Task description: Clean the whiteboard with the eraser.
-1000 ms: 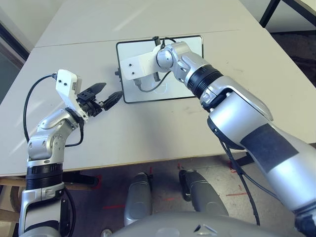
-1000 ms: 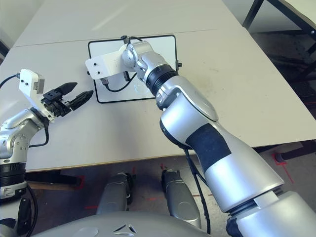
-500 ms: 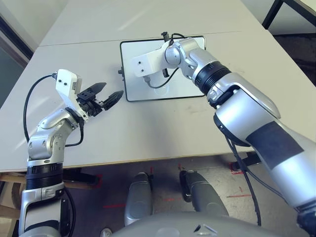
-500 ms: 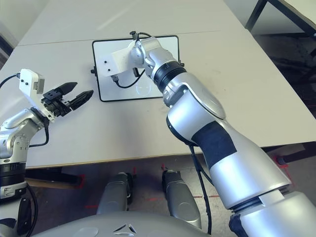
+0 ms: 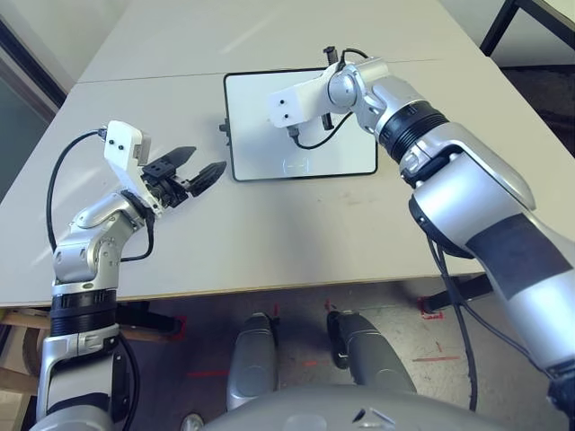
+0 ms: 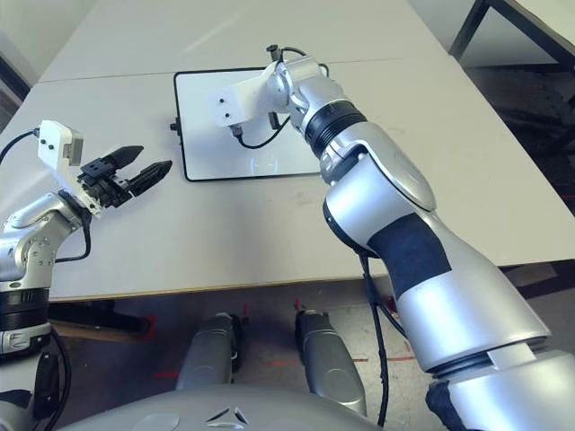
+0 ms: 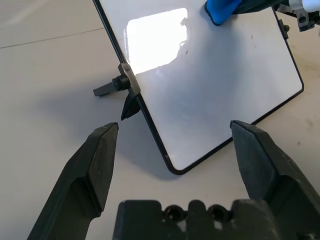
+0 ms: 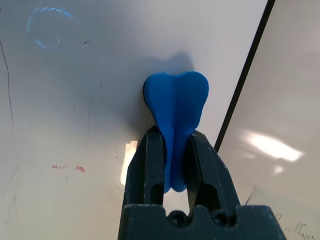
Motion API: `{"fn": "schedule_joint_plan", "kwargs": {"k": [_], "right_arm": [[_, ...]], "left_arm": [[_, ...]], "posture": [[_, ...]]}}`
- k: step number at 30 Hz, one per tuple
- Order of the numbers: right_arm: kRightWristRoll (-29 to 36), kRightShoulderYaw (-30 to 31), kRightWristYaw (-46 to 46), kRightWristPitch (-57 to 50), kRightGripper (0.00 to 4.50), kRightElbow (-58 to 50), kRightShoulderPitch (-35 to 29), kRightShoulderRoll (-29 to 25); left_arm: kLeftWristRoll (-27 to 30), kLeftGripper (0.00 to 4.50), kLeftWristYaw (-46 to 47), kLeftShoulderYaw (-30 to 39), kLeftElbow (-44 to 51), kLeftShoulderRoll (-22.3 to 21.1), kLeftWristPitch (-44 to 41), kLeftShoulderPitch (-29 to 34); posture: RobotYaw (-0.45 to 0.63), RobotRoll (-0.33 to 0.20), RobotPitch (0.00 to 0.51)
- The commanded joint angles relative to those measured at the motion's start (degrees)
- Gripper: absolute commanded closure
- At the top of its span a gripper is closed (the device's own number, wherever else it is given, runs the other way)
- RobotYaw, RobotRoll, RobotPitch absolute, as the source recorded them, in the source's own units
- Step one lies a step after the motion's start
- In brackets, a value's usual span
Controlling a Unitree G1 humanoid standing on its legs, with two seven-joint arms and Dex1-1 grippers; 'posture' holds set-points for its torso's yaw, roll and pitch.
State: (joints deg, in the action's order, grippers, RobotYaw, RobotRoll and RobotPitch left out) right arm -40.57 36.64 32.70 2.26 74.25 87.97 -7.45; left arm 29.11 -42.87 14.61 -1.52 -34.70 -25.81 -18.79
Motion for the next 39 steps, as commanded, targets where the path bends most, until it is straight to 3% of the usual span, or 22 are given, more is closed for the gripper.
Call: {"fn": "schedule_joint_plan", "kwargs": {"k": [1,6,13,23,30,39], "right_arm": [[0.9,-1.1,2.7,-0.5,4.07,1.4,-1.7,-1.4],[6.1,-5.9,11.2,1.5,4.07,-0.7,-0.9,-3.3],[11.9,-10.0,28.3,3.2,4.07,-12.0,-2.8,-13.0],[18.1,-15.0,44.3,-14.5,4.07,-39.3,-19.4,-28.7],[18.9,-16.0,43.2,-20.8,4.07,-41.0,-26.1,-33.7],[18.1,-15.3,31.5,-16.5,4.07,-25.3,-22.8,-28.8]], "left_arm": [[-0.8,0.00,-0.7,-0.7,-1.3,-0.3,0.6,-0.4],[-1.1,0.00,-1.2,-1.2,-2.4,-0.1,0.9,-1.3],[-1.2,0.00,-1.7,-1.9,-3.4,0.2,1.5,-1.9],[-1.6,0.00,-2.4,-3.1,-5.3,0.8,2.1,-3.3],[-2.1,0.00,-3.3,-3.4,-6.9,0.5,2.4,-4.6],[-2.8,0.00,-4.1,-3.1,-7.9,0.0,2.6,-5.5]], "posture": [[0.03,0.000,0.131],[0.00,0.000,0.129],[-0.02,0.000,0.131],[-0.07,0.000,0.144],[-0.09,0.000,0.148],[-0.08,0.000,0.148]]}}
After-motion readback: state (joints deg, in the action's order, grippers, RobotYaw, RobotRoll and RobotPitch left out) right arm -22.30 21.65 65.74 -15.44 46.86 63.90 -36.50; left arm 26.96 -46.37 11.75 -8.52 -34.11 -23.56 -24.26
